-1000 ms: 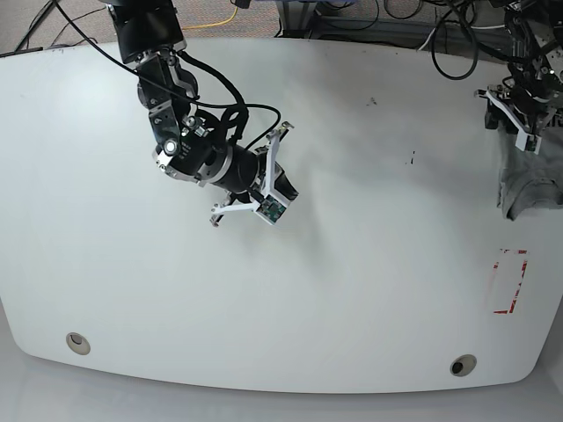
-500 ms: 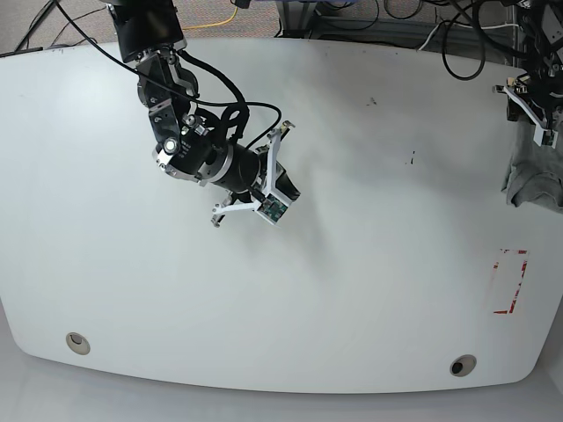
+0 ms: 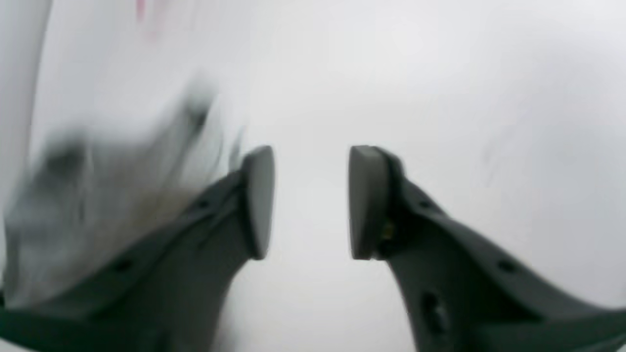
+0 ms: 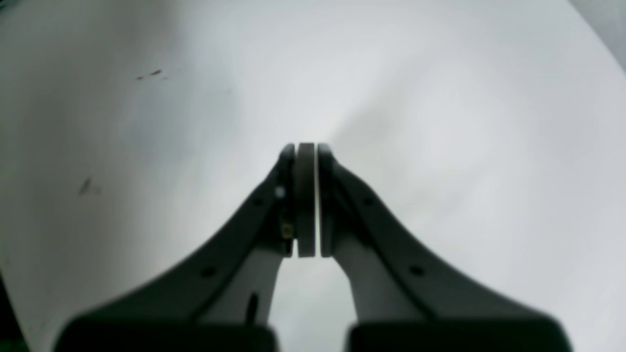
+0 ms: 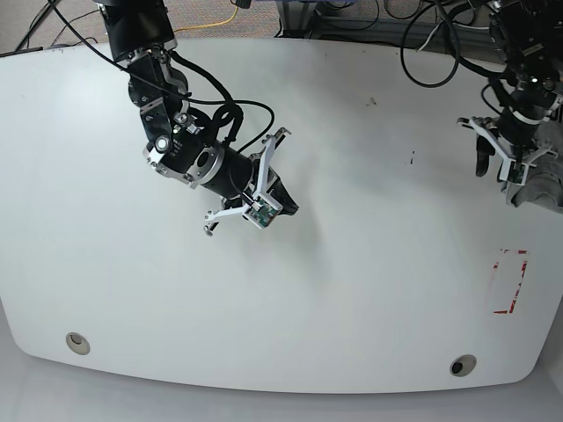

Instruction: Layout the t-shirt on the table in an organized manner, then fold the t-shirt properly

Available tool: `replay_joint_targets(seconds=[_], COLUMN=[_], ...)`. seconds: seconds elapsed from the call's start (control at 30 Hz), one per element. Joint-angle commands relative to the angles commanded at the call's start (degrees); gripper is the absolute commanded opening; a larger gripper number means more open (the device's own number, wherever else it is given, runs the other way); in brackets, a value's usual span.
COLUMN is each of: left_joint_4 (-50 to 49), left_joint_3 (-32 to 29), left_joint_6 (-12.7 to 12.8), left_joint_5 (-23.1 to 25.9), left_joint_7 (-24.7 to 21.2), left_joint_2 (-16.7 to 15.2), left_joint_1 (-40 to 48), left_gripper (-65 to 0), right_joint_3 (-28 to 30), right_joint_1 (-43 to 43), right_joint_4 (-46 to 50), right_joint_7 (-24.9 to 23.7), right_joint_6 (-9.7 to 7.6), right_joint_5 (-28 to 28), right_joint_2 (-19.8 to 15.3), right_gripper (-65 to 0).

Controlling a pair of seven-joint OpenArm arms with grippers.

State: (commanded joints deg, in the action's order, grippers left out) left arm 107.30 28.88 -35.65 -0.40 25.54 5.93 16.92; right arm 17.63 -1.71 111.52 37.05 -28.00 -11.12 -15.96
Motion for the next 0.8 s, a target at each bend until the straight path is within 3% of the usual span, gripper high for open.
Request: replay_joint_targets(seconds=[0.13,0.23,0.3,0.5,0.63,0.8], left_joint_4=[0.4,2.5,3.5,7.5,8.1,8.4], left_joint_3=[-3.1,-3.1,-3.1,-2.4,-0.8,0.2], left_joint_6=[0.0,-0.1,-0.1,-0.1,-0.1,-0.1], left_joint_5=[3.4,3.6,3.6,3.5,3.4,3.4], left_joint_7=[-5.8,-6.8,-6.7,-6.7,-6.7,-6.7], left_joint_2=[-3.1,-3.8,-3.9,-4.0,-4.1,-4.1], left_joint_1=[3.0,5.4,6.9,16.7,21.9,28.0], left_gripper=[-53.2,-55.4,-56.1,-56.2,-56.2,-56.2], right_joint_3=[-0.2,-3.4,-6.4,-15.8,-19.0,-23.0], right_joint_1=[4.9,9.9,12.7,21.5,26.3,32.9], right_joint_4=[0.4,0.9,1.1,3.3,4.2,4.6], right_joint_7=[-5.0,-7.5,-8.6,-9.9,-8.4,-7.6], right_joint_6=[0.44,0.35,0.09,-3.69,-5.98,-7.30], right_joint_5=[7.9,10.1,9.5,8.1,5.5,2.1], right_joint_2=[-0.4,-0.4,-0.4,-0.3,0.0,-0.4], right_gripper=[-64.4,-64.4,-64.4,-64.4,-64.4,-64.4])
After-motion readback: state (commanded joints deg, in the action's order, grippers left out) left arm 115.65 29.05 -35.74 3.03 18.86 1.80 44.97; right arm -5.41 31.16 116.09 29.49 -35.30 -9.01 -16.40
